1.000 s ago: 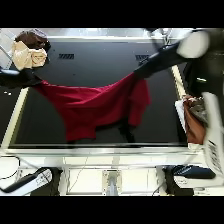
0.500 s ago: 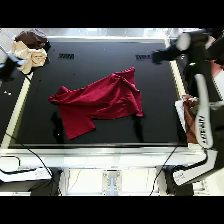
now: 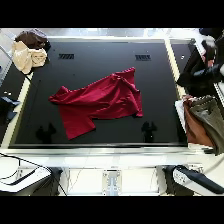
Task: Fold the shirts.
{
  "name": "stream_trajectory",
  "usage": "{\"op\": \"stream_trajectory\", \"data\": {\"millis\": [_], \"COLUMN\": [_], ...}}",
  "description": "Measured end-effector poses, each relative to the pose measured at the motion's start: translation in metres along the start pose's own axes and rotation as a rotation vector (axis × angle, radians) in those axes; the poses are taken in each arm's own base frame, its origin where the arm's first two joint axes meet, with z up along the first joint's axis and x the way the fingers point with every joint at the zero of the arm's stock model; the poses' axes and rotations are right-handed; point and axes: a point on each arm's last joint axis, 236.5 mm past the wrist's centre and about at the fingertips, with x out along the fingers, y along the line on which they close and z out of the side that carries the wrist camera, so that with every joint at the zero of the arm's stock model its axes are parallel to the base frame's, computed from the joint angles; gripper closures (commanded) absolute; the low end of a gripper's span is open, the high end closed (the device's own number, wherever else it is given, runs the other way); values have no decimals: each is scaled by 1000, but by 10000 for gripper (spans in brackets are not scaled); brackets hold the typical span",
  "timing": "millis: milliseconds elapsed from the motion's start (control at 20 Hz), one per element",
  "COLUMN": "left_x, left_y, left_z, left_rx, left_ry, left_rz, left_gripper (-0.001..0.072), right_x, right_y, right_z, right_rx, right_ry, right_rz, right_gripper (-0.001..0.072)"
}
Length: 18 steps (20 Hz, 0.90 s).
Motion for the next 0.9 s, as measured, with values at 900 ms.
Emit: {"op": "stream_trajectory", "data": {"millis": [900], "left_x": [131], "left_y": [-48], "left_z": [-104], "left_rx": [148], "left_ry": [361], "left_rz": [-229], "left_gripper": [235], "right_x": [-25], "right_y": [64], "right_z": [-33], "right_rx": [312], "right_ry": [-385], "right_rz": [354], "right_gripper": [232]}}
